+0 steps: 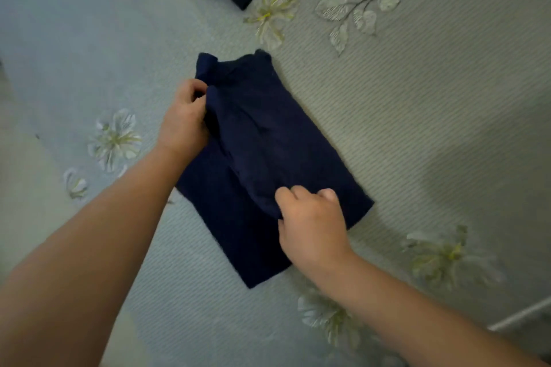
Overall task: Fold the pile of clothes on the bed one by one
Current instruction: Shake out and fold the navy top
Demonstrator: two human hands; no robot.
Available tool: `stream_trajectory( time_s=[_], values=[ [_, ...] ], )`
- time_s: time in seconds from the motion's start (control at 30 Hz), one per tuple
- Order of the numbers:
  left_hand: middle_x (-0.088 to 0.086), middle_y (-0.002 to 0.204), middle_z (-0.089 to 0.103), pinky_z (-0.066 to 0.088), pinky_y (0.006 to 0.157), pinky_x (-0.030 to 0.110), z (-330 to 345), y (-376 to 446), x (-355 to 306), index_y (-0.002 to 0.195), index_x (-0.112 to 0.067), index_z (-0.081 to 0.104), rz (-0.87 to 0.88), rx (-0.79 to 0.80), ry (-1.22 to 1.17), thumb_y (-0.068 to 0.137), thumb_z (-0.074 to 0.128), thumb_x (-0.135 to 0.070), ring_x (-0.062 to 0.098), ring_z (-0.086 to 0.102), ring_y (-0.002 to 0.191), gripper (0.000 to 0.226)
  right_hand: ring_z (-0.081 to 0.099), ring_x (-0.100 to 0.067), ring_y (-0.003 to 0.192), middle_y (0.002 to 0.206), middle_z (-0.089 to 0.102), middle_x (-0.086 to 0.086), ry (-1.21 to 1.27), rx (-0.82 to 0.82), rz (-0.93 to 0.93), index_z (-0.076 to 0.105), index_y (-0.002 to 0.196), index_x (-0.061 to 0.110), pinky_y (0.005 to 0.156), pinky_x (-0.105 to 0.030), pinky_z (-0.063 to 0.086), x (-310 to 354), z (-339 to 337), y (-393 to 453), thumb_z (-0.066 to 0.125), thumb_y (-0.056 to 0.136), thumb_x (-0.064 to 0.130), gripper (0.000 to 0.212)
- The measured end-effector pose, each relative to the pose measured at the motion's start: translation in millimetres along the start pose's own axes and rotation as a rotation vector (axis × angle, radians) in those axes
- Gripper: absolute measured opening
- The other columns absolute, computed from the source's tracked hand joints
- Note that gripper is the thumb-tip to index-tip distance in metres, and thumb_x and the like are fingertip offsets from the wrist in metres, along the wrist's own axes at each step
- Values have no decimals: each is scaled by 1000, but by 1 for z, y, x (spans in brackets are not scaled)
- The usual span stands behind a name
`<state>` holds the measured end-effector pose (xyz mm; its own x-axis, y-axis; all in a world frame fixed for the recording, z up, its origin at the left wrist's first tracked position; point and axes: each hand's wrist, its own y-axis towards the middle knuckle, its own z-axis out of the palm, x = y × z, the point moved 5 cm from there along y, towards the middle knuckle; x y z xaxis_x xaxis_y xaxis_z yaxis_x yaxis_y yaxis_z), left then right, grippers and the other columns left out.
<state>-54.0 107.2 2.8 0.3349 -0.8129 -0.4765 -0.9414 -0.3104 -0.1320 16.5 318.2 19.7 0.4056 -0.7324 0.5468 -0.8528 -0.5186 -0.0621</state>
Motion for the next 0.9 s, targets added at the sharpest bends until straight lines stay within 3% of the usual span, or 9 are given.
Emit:
stream_trajectory(
  time_s=[0.13,0.23,0.3,0.4,0.47,0.57,0.67,0.77,0.9],
  values=[
    [11,112,48,39,72,37,0,-45,50,111,-8,57,66,181,310,80,55,0,32,52,89,31,41,-12,30,43,50,3,13,46,32,55,49,15,47,-16,36,39,55,-30,84,25,2,40],
    [22,132,42,39,90,39,10,-73,92,123,5,50,118,306,342,81,56,7,41,47,113,43,44,-14,34,46,52,-1,29,103,61,55,50,12,47,-18,38,54,99,-47,81,30,-3,36],
    [19,144,30,23,108,36,19,-90,122,137,0,36,83,429,386,82,58,4,38,27,132,60,57,-18,58,71,61,-7,-56,283,85,62,71,9,59,-25,43,61,129,-59,77,51,1,26],
    [16,151,17,13,113,39,21,-110,160,145,-7,17,-163,406,425,84,59,-1,34,12,139,74,48,-24,103,114,50,-9,-111,512,163,50,112,10,86,-35,37,59,160,-76,56,86,18,27],
    [22,146,24,20,110,39,14,-124,157,142,1,21,-203,227,351,82,56,5,34,22,135,69,53,-24,92,101,56,-8,-152,386,181,57,100,10,77,-37,43,65,151,-75,71,74,34,38],
    [37,130,41,34,100,54,14,-141,120,125,16,42,257,35,321,72,42,11,51,40,122,54,65,-30,80,91,66,-12,-232,157,230,67,91,7,65,-40,53,67,143,-70,88,35,49,73],
    [22,142,34,14,107,49,43,-152,102,136,-2,34,630,236,482,66,41,2,38,16,133,71,57,-33,112,123,59,-18,-362,249,266,61,117,5,86,-52,47,66,158,-67,81,35,64,103],
    [-4,143,-25,-19,105,29,71,-148,127,132,-22,-20,525,498,520,81,45,-6,15,-31,127,84,54,-31,117,128,55,-16,-460,321,286,59,120,10,88,-56,44,60,173,-66,72,40,74,103],
    [-15,136,-26,-15,106,25,77,-137,137,130,-30,-18,445,549,402,84,53,-11,8,-27,128,86,55,-35,114,125,56,-22,-403,263,264,61,118,6,85,-60,42,53,180,-61,84,40,55,94]
  ],
)
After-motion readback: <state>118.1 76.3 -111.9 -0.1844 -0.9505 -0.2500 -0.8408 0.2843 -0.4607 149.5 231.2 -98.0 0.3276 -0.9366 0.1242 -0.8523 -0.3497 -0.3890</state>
